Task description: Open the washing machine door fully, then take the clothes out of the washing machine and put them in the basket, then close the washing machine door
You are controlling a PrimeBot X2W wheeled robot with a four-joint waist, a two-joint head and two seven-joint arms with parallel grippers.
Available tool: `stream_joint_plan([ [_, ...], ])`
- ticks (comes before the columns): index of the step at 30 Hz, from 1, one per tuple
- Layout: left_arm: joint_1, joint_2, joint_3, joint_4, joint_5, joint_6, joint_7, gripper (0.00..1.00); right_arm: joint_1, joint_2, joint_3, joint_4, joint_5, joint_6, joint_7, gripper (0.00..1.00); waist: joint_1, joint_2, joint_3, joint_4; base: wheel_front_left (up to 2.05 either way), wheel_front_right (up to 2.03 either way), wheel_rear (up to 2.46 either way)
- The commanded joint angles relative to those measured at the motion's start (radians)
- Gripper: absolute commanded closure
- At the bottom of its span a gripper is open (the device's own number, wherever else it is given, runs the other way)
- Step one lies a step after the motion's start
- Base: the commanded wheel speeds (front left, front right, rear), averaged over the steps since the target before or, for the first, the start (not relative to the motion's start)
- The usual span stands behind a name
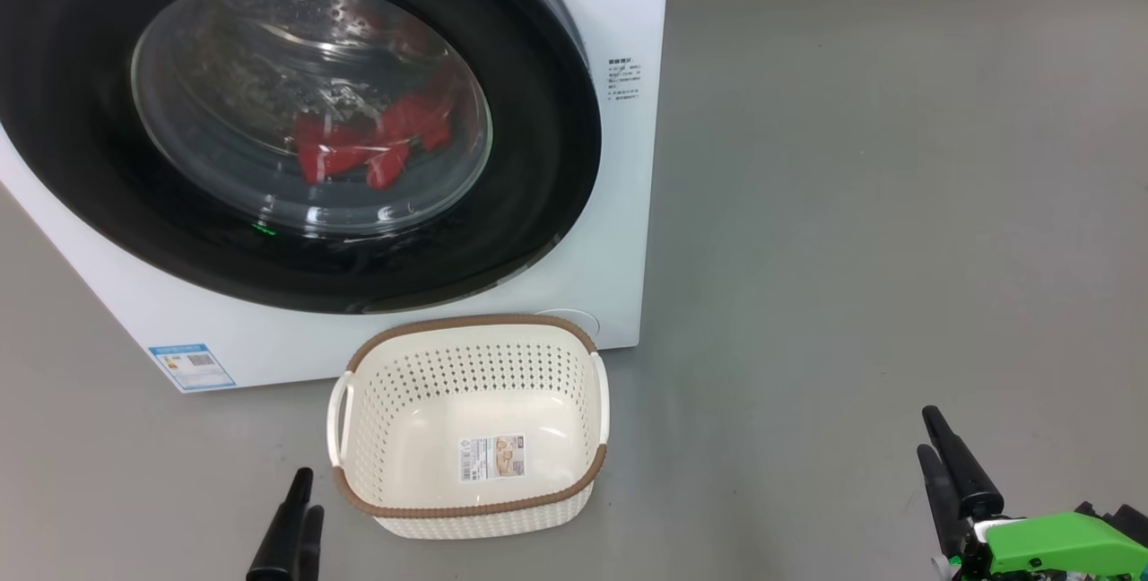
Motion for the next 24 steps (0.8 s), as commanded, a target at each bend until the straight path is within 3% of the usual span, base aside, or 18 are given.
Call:
stream_joint_plan([
  [1, -0.030, 0.016, -0.002, -0.029, 0.014, -0.002, -0.013, 0.00, -0.038, -0.019, 0.007, -0.029, -0.020, 0.000, -0.009, 0.00, -0.0001, -0.0001, 0.000, 0.000, 0.00, 0.00, 0.00],
  [24, -0.048, 0.022, -0.003, -0.065, 0.307, -0.003, -0.085, 0.00, -0.057, -0.035, 0.041, -0.053, -0.321, 0.000, -0.077, 0.00, -0.0002, -0.0001, -0.002, -0.005, 0.00, 0.00, 0.00],
])
